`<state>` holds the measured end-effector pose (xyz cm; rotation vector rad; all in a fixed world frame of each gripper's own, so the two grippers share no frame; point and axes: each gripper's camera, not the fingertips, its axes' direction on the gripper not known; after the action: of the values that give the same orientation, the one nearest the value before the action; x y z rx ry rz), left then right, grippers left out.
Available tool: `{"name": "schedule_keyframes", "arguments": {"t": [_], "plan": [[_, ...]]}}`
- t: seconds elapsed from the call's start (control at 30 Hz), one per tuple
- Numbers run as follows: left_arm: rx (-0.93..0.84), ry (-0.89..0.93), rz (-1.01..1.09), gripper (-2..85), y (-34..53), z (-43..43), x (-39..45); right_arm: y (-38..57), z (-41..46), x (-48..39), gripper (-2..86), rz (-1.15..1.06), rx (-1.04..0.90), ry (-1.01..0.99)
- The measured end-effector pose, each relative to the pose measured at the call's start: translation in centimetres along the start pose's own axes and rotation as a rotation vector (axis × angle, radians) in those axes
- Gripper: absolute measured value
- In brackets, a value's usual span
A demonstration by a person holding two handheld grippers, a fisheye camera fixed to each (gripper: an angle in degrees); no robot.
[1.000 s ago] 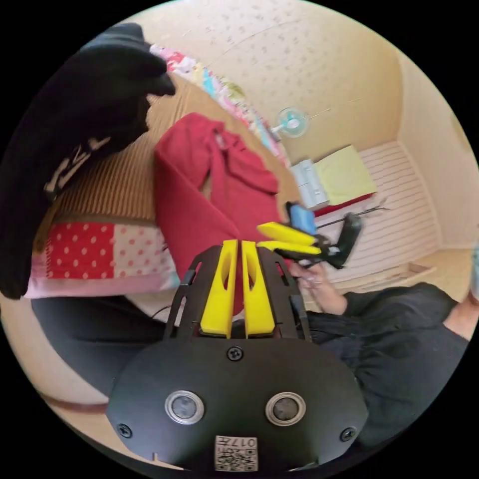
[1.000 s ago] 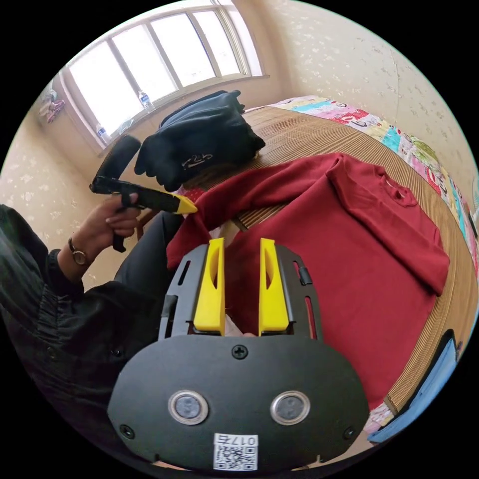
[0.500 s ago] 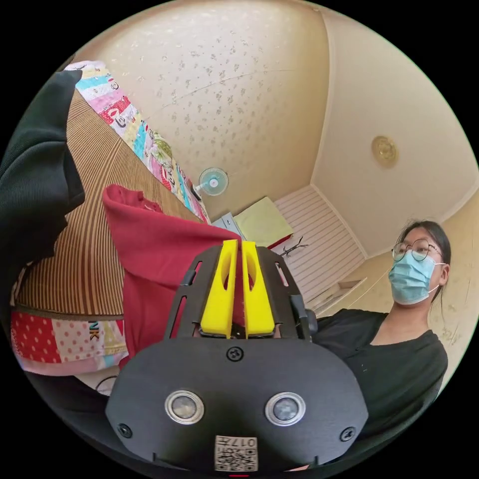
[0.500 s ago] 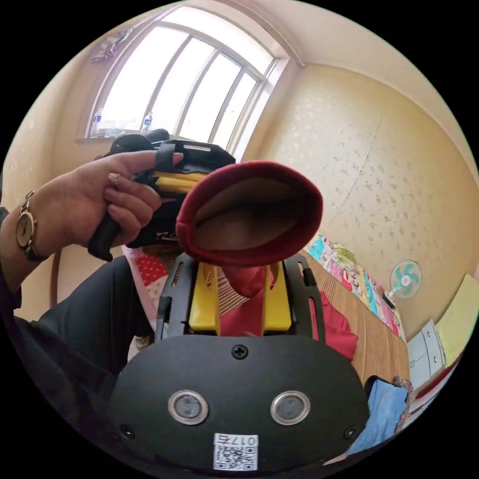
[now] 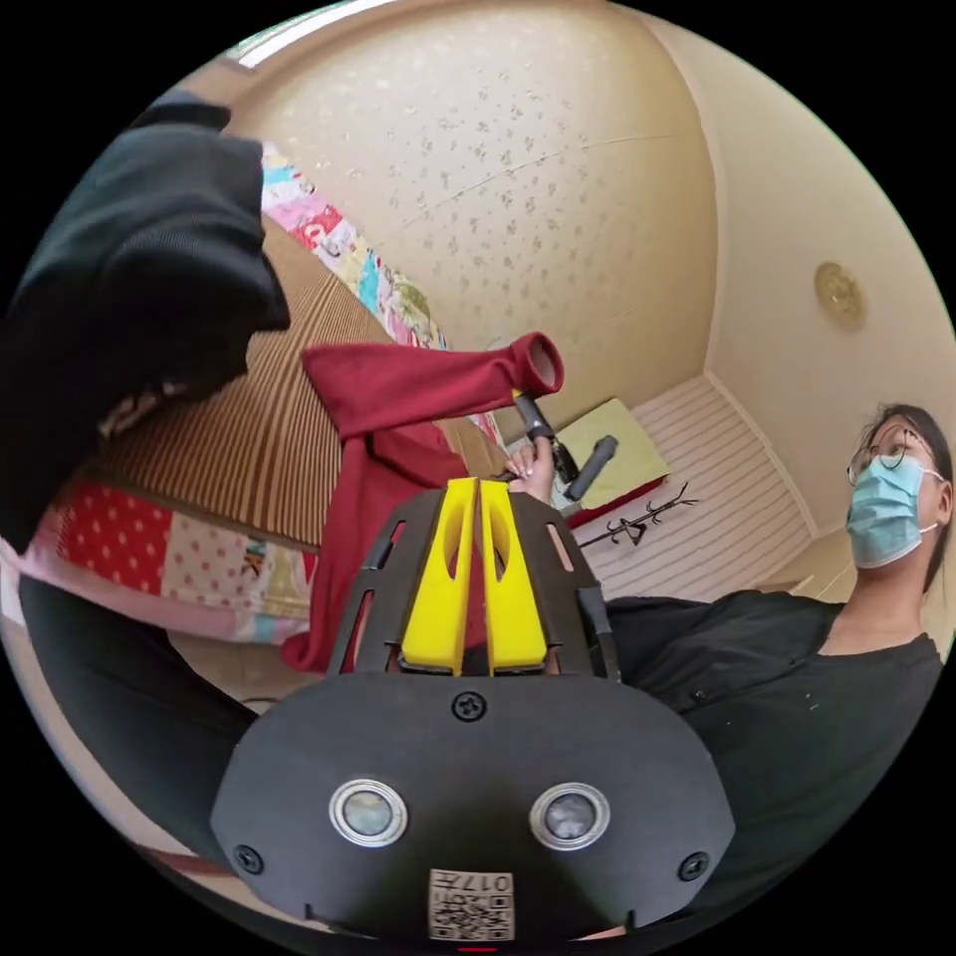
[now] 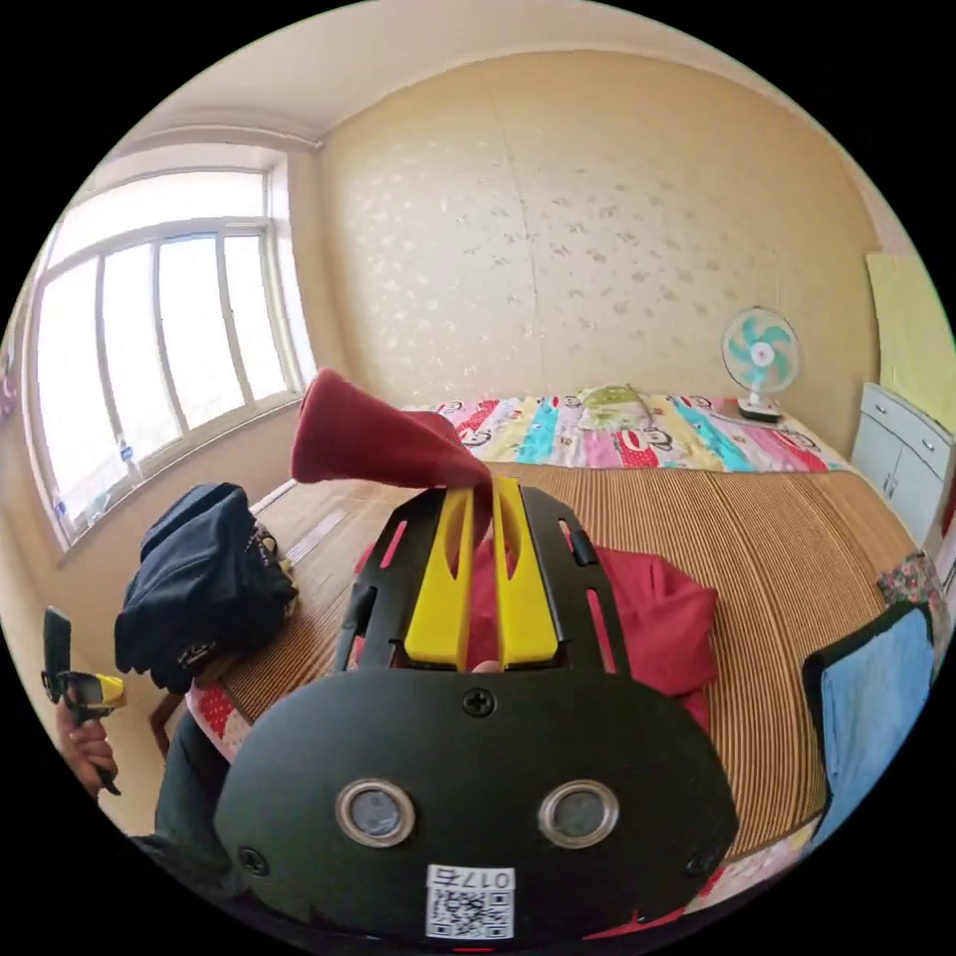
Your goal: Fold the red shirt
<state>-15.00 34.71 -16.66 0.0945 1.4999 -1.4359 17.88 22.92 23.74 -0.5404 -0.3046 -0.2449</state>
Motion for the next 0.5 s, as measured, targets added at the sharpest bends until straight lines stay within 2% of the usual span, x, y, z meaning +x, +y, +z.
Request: {"name": "schedule_keyframes", "arguments": {"t": [0.13, 0.17, 0.27, 0.37, 0.43, 0.5], "plan": [[-0.178, -0.003, -0.091, 2.2, 0.9, 6.1, -2.2, 3.6, 8.1, 11.0, 4.3, 0.185, -0.449, 0.091], [-0.193, -0.002, -0.099, 3.1, 0.8, 6.8, -2.4, 3.9, 8.2, 11.6, 4.5, 0.194, -0.471, 0.066], [-0.216, -0.036, -0.09, 6.8, -0.5, 8.9, -2.5, 2.1, 5.0, 12.8, 6.0, 0.216, -0.378, -0.053], [-0.203, -0.174, 0.003, 8.1, -2.8, 9.9, -1.7, -0.5, 1.9, 14.8, 8.6, 0.341, -0.298, -0.078], [-0.228, -0.311, 0.051, 9.8, -4.9, 11.4, -2.1, -2.0, -0.7, 17.2, 10.6, 0.456, -0.179, -0.165], [-0.233, -0.343, 0.041, 10.6, -6.2, 12.6, -3.3, -3.1, -0.9, 19.1, 11.2, 0.531, -0.158, -0.215]]}}
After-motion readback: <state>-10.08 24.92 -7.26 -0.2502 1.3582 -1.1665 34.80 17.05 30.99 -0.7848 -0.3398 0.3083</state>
